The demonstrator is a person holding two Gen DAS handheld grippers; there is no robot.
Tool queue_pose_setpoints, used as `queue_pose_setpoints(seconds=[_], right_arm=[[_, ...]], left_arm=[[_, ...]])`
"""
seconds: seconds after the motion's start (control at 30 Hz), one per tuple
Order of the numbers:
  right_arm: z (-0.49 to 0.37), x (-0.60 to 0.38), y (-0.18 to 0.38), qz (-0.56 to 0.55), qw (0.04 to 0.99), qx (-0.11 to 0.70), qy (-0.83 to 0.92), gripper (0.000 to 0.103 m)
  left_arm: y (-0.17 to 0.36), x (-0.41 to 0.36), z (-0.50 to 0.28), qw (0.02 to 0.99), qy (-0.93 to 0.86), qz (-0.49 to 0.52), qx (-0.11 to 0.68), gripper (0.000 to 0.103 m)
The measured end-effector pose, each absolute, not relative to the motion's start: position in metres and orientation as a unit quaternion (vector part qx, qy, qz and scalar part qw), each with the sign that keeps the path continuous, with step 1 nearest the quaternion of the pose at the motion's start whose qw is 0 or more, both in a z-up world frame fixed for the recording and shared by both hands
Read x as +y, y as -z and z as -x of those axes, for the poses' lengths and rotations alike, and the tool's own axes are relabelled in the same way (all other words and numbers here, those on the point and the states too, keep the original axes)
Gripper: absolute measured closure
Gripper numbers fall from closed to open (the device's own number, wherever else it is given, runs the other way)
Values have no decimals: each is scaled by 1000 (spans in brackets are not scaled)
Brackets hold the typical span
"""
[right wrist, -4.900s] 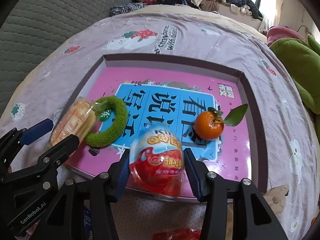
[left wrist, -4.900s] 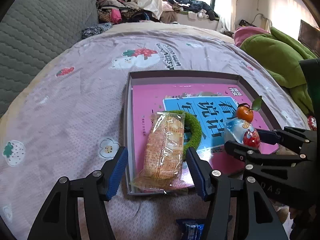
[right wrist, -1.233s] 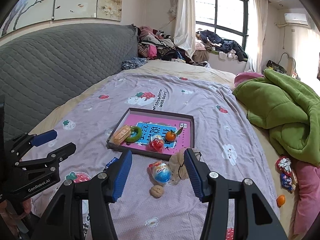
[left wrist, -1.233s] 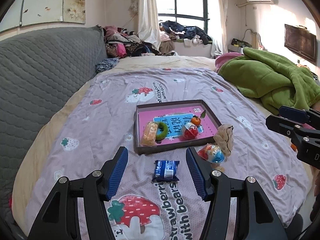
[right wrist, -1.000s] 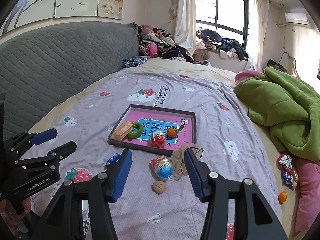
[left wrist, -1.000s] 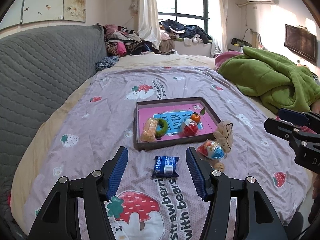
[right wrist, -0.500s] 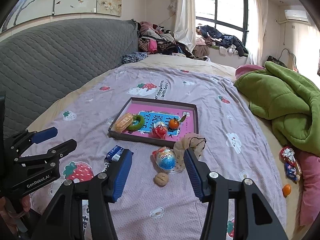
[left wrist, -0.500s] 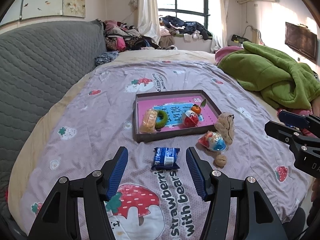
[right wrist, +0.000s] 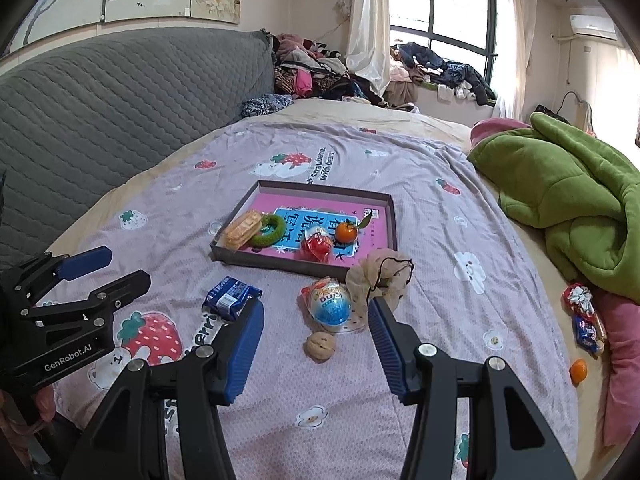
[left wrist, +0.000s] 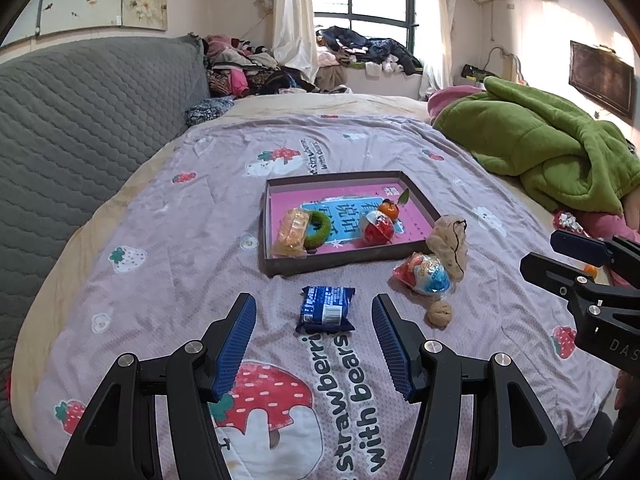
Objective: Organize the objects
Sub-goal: 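Move the left gripper to the blue biscuit pack while the right approaches the walnut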
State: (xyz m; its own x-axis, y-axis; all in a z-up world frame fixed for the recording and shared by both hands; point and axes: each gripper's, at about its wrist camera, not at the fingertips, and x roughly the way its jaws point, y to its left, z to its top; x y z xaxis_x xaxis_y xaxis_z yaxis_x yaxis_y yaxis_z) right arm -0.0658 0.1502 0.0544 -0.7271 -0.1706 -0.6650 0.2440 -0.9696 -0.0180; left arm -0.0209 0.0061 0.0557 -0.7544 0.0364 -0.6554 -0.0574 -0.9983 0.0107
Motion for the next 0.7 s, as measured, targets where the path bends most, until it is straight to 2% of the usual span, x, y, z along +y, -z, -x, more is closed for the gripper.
queue_pose_setpoints(seconds=[0.7], right_arm=[[71,145,-17,-386,113,48,914,49]], left_arm=[[-24,2,27,28,-925,379,9,41]])
